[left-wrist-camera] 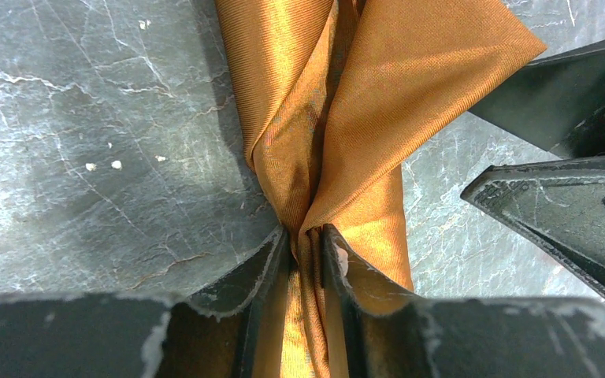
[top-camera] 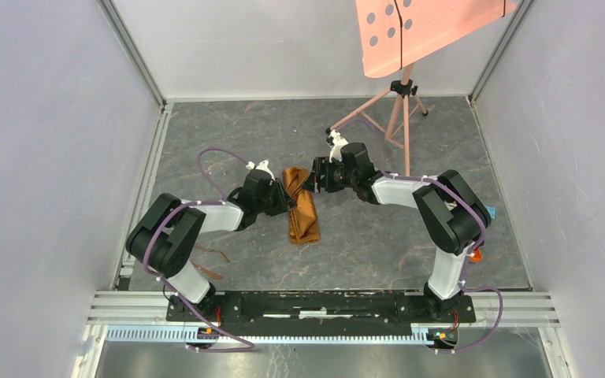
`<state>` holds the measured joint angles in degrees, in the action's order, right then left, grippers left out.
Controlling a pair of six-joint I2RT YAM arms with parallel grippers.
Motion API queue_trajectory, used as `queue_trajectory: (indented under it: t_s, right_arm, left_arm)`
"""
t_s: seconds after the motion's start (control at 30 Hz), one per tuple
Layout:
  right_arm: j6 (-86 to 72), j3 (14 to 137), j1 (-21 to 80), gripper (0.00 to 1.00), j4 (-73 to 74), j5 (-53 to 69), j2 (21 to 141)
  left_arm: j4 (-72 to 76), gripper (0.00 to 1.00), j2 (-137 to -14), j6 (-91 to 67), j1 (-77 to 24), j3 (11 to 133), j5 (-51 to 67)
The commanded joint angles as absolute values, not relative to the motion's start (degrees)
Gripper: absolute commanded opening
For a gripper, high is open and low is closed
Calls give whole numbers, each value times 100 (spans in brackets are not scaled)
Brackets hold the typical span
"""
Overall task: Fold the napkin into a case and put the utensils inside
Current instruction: Stuff the top corner of the smaller-rectangle-folded napkin into the folded napkin.
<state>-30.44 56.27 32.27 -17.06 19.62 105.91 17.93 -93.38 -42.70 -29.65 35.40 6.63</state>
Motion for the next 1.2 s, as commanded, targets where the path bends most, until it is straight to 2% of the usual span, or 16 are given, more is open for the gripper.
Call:
queue_trajectory:
  t_s: [0.0,0.4,0.47,0.63,0.73,1.0,1.07,1.17]
  right_arm:
    - [-2964,5975,3242,72,-2094,2155,10760]
    - [-3491,6089,3215,48,-2415,1960,11003]
    - [-3553,6090,3211,48,-2480,2012,11013]
    - [-3668,6089,3214,61,-2515,2004,10943]
    - [-3758,6064,3216,61,-2532,1909,10897]
    - [-3920,6066,3215,44,-2481,1740,11000]
    - [-3946,6111,3216,34,-2516,1776,11062]
    - [-3953,6141,3208,8,-2563,1810,11081]
  left_arm:
    - [866,30,-9582,-4353,-2988,3398,574]
    - [857,29,-9544,-4342,-3016,3366,536]
    - [861,29,-9545,-4342,-3026,3366,537]
    - [861,28,-9591,-4333,-3050,3398,527]
    - [861,28,-9626,-4331,-3054,3417,528]
    - [853,28,-9594,-4298,-3076,3419,485]
    - [844,28,-9577,-4290,-3085,3419,479]
    - [840,35,-9370,-4293,-3088,3339,544]
